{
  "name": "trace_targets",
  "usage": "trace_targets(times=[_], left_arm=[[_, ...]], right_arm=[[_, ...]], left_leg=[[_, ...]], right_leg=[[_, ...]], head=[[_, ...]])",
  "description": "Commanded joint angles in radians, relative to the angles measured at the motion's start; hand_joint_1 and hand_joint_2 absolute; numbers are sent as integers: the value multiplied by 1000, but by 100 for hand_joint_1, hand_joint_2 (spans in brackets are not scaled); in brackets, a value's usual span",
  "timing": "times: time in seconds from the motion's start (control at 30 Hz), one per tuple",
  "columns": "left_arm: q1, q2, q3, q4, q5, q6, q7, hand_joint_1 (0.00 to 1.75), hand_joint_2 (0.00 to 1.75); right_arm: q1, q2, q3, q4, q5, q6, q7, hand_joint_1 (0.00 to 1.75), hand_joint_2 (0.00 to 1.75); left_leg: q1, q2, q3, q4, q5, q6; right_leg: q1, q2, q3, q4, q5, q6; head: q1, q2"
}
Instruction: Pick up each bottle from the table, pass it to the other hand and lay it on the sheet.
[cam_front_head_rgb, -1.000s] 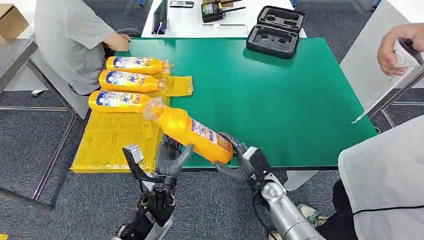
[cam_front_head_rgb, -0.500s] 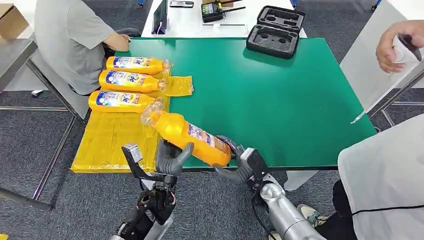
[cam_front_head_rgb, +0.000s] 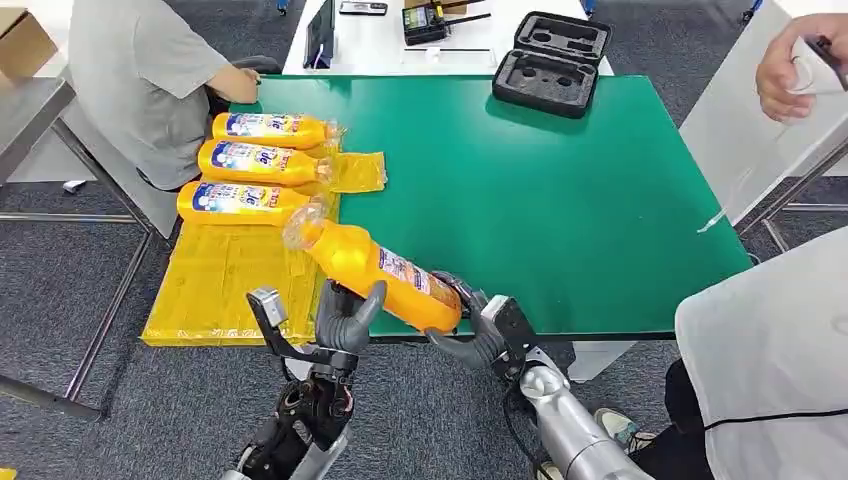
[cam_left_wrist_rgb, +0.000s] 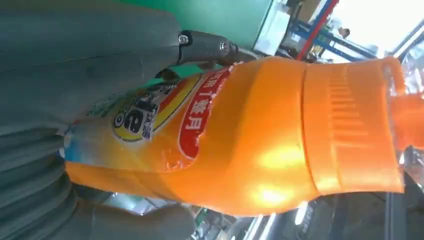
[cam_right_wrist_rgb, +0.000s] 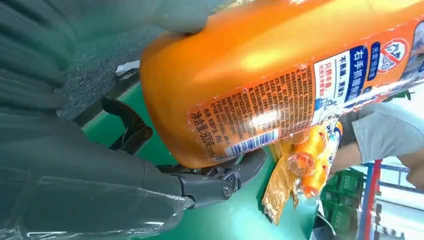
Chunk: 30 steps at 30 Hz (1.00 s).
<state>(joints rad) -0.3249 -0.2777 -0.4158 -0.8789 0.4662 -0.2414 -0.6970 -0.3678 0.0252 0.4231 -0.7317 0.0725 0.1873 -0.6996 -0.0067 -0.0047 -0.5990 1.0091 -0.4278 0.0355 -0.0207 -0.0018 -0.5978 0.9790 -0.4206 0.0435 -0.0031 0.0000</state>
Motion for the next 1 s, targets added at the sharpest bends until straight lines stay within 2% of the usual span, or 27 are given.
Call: trace_targets(times=[0.03,0.6,1.0], left_arm=[[-37,22,-53,82,-6,-28,5,0,175],[-20,23,-50,86,-18,-39,5,0,175],[-15,24,-37,63,-47,-39,17,0,175]], right_arm=[[-32,-24,-6,-12,-21,-4,1,175,175],[-1,-24,-52,-74,-23,-8,1,175,175],[-21,28,6,25,8,26,1,175,175]], left_leg=[[1,1,3,0,-1,-2],[1,0,2,0,-1,-2],[1,2,2,0,-1,-2]], right_leg=[[1,0,3,0,-1,-2],[1,0,3,-1,-1,-2],[1,1,2,-1,0,-2]], head=[[0,0],[0,0],[0,0]])
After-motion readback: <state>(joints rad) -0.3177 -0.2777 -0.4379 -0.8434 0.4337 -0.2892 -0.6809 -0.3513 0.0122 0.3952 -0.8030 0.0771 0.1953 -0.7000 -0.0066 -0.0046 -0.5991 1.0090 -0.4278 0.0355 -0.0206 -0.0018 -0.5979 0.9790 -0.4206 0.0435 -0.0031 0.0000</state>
